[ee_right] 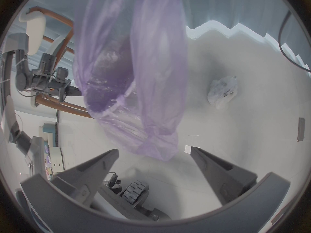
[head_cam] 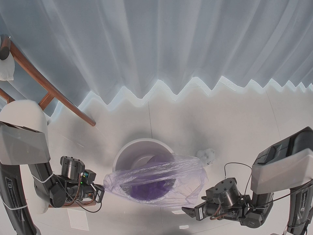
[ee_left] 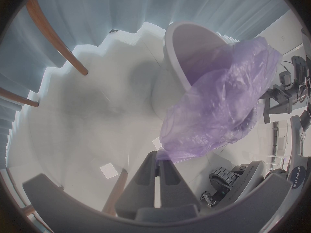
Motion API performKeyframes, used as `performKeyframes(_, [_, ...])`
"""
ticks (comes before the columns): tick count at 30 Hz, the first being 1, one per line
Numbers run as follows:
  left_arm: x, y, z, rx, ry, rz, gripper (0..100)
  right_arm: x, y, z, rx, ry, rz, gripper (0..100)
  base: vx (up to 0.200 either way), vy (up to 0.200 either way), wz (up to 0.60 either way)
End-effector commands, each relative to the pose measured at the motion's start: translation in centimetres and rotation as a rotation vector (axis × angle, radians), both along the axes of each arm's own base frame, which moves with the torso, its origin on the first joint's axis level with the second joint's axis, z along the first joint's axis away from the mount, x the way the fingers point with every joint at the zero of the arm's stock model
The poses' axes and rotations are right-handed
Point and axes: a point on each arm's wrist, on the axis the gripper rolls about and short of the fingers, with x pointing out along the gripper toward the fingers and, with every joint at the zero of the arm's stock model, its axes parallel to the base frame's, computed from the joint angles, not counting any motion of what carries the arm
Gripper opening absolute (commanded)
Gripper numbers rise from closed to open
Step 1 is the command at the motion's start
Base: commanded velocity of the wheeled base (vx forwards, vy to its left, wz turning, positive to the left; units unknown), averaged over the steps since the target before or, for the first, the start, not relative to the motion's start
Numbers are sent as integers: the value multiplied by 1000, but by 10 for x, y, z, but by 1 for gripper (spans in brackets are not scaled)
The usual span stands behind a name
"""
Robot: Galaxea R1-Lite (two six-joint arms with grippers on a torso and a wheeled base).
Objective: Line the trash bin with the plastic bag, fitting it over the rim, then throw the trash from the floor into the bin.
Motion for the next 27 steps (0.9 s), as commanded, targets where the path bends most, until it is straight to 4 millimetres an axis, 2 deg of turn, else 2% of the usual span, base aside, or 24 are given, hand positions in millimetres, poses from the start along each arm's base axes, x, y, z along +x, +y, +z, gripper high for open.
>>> performKeyframes(1, [2,-1,13,-18,-56,-4,0,-33,-18,39,53,-23,40,100,0,0,0])
performKeyframes(4, [1,-1,16,-26,-74,-6,0,-43,-27,54,76,-52,35,100,0,0,0])
performKeyframes(8, [0,1,17,-34,-98,0,0,-44,-30,63,96,-84,30,100,0,0,0])
performKeyframes(9, [-1,2,16,-33,-93,1,100,-43,-31,65,98,-92,24,100,0,0,0])
performKeyframes(13, [-6,2,17,-41,-85,8,100,-45,-32,67,97,-100,19,100,0,0,0])
performKeyframes(15, [-11,3,24,-55,-97,13,100,-47,-34,69,95,-107,12,100,0,0,0])
performKeyframes(19, [-27,6,36,-81,-108,-15,100,-48,-37,73,99,-124,-2,100,0,0,0])
performKeyframes(23, [-53,9,46,-158,-133,-102,100,-49,-39,75,101,-127,-3,100,0,0,0])
performKeyframes(27, [-62,9,50,-201,-197,-172,100,-48,-39,73,99,-123,-7,100,0,0,0])
